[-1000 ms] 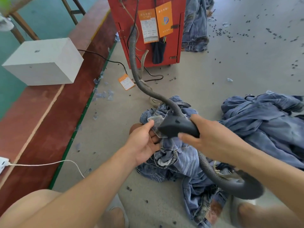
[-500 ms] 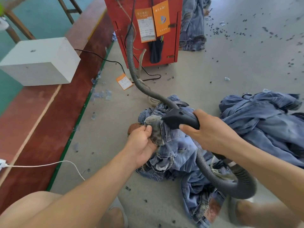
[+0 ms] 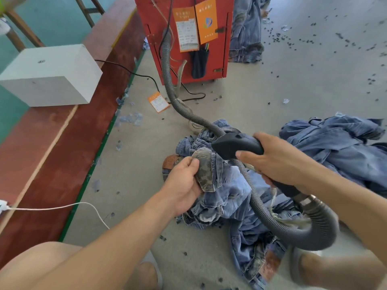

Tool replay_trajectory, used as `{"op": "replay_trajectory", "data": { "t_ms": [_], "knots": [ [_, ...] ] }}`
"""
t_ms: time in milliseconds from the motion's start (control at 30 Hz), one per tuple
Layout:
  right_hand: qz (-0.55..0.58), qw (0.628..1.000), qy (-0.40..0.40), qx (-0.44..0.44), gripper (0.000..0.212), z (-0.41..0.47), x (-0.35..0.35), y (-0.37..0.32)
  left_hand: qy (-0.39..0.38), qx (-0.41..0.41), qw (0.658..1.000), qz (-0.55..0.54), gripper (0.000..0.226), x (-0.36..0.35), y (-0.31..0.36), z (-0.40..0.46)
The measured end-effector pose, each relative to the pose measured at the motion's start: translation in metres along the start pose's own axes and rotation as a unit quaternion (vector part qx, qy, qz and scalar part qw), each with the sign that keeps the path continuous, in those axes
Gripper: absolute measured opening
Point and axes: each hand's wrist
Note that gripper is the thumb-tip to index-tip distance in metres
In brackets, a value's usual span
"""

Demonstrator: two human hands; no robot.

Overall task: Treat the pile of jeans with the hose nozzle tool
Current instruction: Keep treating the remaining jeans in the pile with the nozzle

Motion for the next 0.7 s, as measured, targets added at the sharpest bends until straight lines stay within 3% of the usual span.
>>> {"op": "replay_trajectory", "data": {
  "t_ms": [100, 233, 333, 400, 500, 700],
  "knots": [
    [0.018, 0.999, -0.045, 0.004, 0.017, -0.005, 0.013, 0.000, 0.027, 0.011, 1.000, 0.001, 0.031, 0.002, 0.001, 0.001],
    [-0.071, 0.992, -0.101, 0.011, 0.022, -0.016, 0.011, 0.001, -0.009, 0.081, 0.996, -0.029, 0.032, 0.004, 0.007, -0.001],
    [-0.110, 0.988, -0.111, 0.017, 0.025, -0.020, 0.004, 0.003, 0.029, 0.094, 0.991, 0.093, 0.019, 0.002, 0.003, 0.002],
    [-0.121, 0.986, -0.115, 0.025, 0.027, -0.021, 0.003, 0.002, 0.084, 0.071, 0.987, 0.117, 0.017, 0.002, -0.002, 0.007],
    [-0.130, 0.982, -0.136, 0.024, 0.027, -0.025, 0.006, 0.002, 0.106, 0.042, 0.991, 0.070, 0.027, 0.006, -0.002, 0.012],
    [-0.120, 0.980, -0.160, -0.009, 0.030, -0.030, -0.001, 0.003, 0.072, 0.036, 0.997, 0.020, 0.035, 0.002, -0.004, 0.010]
  ]
}}
Point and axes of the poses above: each hand's wrist, its own z-axis towards the middle knuckle, its own x-axis out of the back of the hand, y = z × x, and after that the axes turned 10 degrees about z, right-handed
